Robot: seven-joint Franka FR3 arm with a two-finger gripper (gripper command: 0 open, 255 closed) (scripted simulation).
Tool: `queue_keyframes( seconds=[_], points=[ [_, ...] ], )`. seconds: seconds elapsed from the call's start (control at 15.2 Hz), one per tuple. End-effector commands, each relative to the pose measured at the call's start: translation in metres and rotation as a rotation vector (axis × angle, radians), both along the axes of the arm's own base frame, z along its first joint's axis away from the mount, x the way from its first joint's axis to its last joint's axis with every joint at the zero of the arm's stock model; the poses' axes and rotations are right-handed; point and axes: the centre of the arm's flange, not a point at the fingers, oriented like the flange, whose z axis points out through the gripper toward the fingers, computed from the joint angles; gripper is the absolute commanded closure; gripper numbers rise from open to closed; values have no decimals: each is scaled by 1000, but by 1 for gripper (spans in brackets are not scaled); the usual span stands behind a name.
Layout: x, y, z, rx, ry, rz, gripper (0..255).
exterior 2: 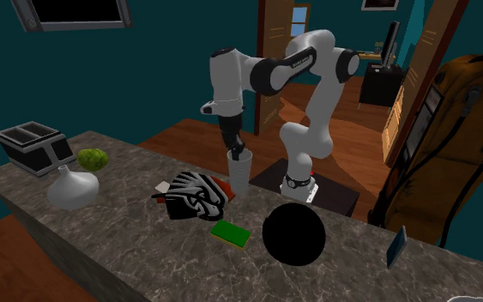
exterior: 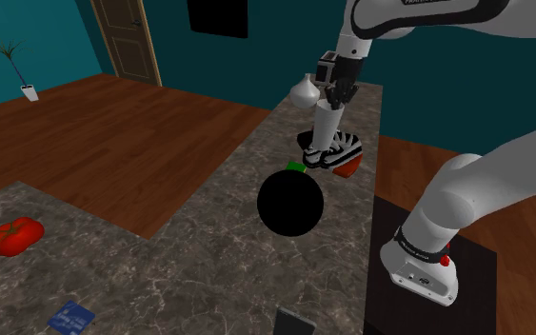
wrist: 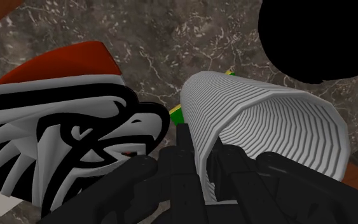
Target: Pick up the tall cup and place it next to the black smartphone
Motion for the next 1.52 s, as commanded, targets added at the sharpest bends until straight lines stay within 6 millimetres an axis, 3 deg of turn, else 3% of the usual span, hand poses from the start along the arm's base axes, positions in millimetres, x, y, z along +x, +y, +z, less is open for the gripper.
queue_keyframes(
  seconds=[0.0, 0.59, 1.45],
  points=[
    [1, -1, 11, 0, 0, 0, 255],
    [1, -1, 56, 0, 0, 0, 255],
    [-76, 153, 57, 0, 0, 0, 255]
  ],
)
